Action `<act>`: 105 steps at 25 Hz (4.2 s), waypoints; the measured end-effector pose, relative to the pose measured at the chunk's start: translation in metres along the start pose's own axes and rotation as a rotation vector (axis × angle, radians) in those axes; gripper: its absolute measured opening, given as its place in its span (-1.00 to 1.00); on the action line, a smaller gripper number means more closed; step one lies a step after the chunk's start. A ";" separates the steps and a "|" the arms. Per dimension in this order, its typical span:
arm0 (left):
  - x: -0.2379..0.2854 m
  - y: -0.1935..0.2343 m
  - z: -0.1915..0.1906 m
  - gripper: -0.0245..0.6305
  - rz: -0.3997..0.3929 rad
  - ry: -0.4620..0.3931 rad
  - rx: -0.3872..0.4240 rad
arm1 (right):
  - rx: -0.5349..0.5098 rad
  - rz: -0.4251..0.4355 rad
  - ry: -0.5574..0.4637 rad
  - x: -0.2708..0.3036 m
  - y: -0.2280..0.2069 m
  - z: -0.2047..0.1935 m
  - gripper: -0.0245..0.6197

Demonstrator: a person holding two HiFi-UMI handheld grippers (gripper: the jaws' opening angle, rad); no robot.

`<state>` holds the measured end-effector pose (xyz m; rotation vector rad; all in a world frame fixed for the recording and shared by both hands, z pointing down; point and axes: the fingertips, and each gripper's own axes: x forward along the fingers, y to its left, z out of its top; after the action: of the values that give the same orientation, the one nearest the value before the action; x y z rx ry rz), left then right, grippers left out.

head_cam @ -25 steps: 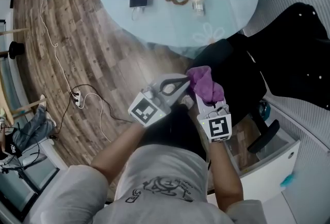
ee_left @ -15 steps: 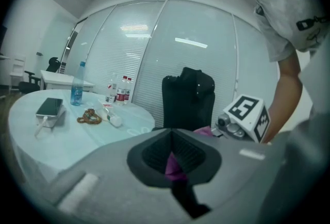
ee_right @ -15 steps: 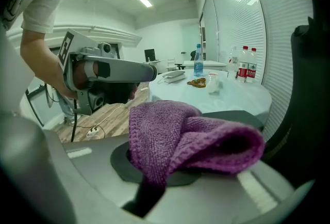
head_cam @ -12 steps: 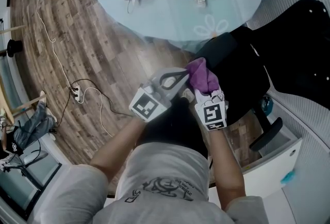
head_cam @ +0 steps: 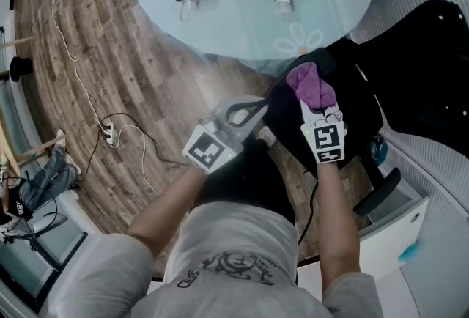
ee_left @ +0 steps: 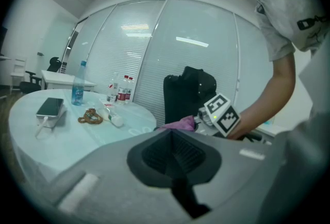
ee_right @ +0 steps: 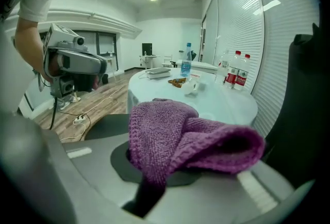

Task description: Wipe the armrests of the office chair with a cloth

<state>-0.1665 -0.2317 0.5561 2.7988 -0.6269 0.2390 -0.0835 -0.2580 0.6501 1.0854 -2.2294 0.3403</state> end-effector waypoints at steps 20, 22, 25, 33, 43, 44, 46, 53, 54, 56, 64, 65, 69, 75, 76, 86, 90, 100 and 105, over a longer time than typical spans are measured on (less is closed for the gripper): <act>-0.012 -0.003 -0.002 -0.92 0.010 0.011 0.007 | -0.030 -0.053 0.052 0.011 -0.068 0.002 -0.83; -0.011 -0.004 -0.002 -0.92 0.012 0.006 -0.002 | -0.051 -0.032 0.048 0.010 -0.052 0.004 -0.83; -0.009 -0.005 -0.002 -0.92 0.008 0.004 0.005 | -0.071 0.005 0.036 0.009 -0.027 0.007 -0.83; -0.010 -0.002 0.003 -0.92 0.022 -0.015 -0.006 | -0.058 0.094 -0.012 0.002 0.059 0.012 -0.84; -0.013 -0.001 0.002 -0.92 0.032 -0.013 -0.017 | -0.098 0.142 -0.036 -0.005 0.109 0.016 -0.84; -0.014 -0.001 0.002 -0.92 0.031 -0.012 -0.013 | -0.113 0.145 -0.035 -0.005 0.108 0.016 -0.84; -0.014 -0.001 0.001 -0.92 0.030 -0.006 -0.008 | -0.140 0.150 -0.032 -0.004 0.105 0.015 -0.84; -0.015 -0.002 0.000 -0.92 0.031 -0.001 -0.010 | -0.139 0.098 -0.019 -0.001 0.063 0.009 -0.83; -0.016 -0.002 0.000 -0.92 0.031 -0.002 -0.012 | -0.138 0.088 -0.017 0.000 0.054 0.008 -0.83; -0.017 -0.002 -0.002 -0.92 0.033 0.000 -0.017 | -0.136 0.074 -0.012 0.002 0.035 0.006 -0.83; -0.021 -0.005 -0.007 -0.92 0.033 0.010 -0.029 | -0.082 0.007 0.019 0.007 -0.046 -0.002 -0.83; -0.022 -0.005 -0.007 -0.92 0.034 0.010 -0.030 | -0.084 -0.003 0.024 0.008 -0.055 -0.003 -0.83; -0.024 -0.005 -0.007 -0.92 0.038 0.010 -0.030 | -0.086 -0.056 0.035 0.011 -0.093 -0.004 -0.83; -0.028 -0.005 -0.008 -0.92 0.044 0.009 -0.023 | -0.090 -0.086 0.058 0.012 -0.108 -0.005 -0.83; -0.028 -0.006 -0.008 -0.92 0.044 0.009 -0.024 | -0.083 -0.091 0.057 0.012 -0.106 -0.005 -0.84; -0.025 -0.006 -0.001 -0.92 0.049 -0.004 -0.027 | -0.148 0.041 -0.021 0.004 0.001 0.007 -0.84; -0.024 -0.006 0.002 -0.92 0.052 -0.006 -0.026 | -0.155 0.130 -0.056 -0.005 0.062 0.010 -0.83; -0.020 -0.009 0.001 -0.92 0.042 -0.004 -0.023 | -0.196 0.229 -0.084 -0.015 0.111 0.008 -0.83; -0.020 -0.007 0.003 -0.92 0.047 -0.010 -0.029 | -0.196 0.221 -0.078 -0.009 0.087 0.008 -0.83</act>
<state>-0.1808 -0.2193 0.5474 2.7618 -0.6937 0.2234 -0.1504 -0.2012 0.6416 0.7633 -2.4009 0.1684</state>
